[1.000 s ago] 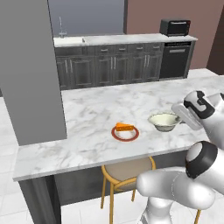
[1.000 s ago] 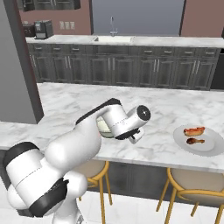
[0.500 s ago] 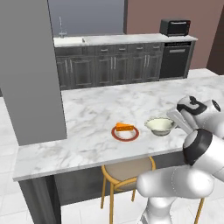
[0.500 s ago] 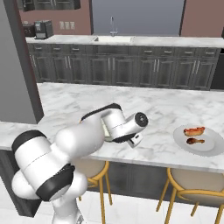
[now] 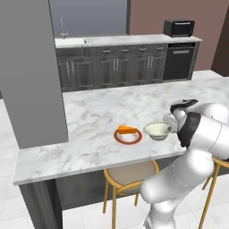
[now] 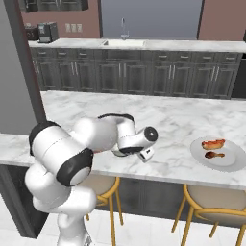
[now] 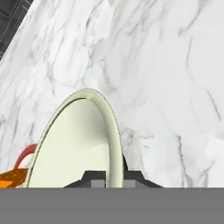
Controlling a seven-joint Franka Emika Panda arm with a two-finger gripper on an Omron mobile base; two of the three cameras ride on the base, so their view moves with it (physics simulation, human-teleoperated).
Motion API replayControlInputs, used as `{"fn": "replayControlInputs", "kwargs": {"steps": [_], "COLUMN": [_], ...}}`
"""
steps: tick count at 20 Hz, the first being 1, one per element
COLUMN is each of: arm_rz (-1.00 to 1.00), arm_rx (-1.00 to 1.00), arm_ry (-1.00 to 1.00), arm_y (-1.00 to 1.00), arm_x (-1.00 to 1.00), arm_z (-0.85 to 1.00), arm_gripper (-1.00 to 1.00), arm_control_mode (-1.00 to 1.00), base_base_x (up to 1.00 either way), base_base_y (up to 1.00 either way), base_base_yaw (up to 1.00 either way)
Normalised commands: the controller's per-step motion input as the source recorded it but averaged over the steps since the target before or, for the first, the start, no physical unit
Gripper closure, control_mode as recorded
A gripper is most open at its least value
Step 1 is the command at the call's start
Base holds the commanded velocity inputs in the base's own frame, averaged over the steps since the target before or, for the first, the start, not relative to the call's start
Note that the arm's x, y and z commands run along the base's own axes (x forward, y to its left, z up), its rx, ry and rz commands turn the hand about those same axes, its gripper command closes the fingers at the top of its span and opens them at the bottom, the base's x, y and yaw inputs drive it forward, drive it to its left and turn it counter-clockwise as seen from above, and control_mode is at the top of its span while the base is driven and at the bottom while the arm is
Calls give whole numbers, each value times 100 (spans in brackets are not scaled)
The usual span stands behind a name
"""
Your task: Take the smaller bowl and place it next to the appetizer plate on the dining counter , and place the larger bowl next to the plate with cooked food.
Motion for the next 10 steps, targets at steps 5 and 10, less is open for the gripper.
{"fn": "replayControlInputs", "kwargs": {"steps": [5, 10], "arm_rz": [0, 0], "arm_rx": [0, 0], "arm_ry": [0, 0], "arm_y": [0, 0], "arm_x": [51, 37], "arm_z": [-40, -26], "arm_gripper": [100, -100], "arm_control_mode": [-100, -100], "base_base_x": [0, 0], "base_base_y": [0, 0], "base_base_yaw": [0, 0]}}
